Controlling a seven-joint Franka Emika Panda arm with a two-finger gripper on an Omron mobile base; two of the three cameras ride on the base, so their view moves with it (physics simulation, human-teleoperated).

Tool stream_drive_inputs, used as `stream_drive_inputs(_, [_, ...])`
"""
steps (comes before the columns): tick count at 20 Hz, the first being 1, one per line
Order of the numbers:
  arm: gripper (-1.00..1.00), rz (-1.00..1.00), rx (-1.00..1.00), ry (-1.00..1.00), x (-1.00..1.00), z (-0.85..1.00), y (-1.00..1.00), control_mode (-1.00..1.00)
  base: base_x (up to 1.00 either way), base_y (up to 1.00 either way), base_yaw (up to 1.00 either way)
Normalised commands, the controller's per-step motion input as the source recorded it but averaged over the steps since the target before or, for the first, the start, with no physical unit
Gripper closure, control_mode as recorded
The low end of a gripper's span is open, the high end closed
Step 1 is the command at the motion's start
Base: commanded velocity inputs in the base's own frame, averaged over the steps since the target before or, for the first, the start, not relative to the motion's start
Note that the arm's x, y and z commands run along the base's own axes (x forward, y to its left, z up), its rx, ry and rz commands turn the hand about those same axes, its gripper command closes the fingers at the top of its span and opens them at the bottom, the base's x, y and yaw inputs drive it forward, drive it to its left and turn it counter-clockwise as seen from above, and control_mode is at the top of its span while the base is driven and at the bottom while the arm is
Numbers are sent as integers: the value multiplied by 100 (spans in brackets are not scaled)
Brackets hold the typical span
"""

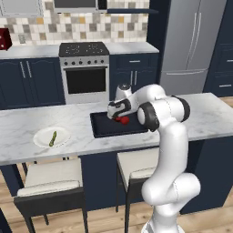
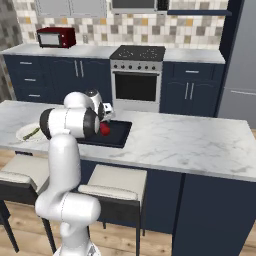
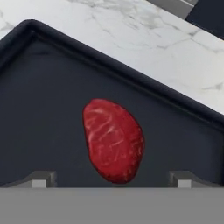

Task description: Create a steak meal by picking up the steak and asparagus from the tray and placing them on the plate. Leave the tomato on the tray.

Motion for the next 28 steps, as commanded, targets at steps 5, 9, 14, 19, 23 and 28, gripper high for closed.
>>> stream_drive_inputs(5, [-100, 1, 1, 3, 43, -31, 0, -100, 0, 0, 0])
stream_drive_inputs(9, [-100, 0, 0, 8, 43, -36, 0, -100, 0, 0, 0])
stream_drive_inputs(14, [-100, 1, 0, 9, 44, -38, 0, -100, 0, 0, 0])
stream_drive_inputs(19, [100, 1, 0, 14, 18, -53, 0, -100, 0, 0, 0])
stream_drive_inputs(23, [100, 1, 0, 8, -7, -62, 0, -100, 0, 0, 0])
stream_drive_inputs(28, [100, 3, 0, -7, -43, 1, 5, -100, 0, 0, 0])
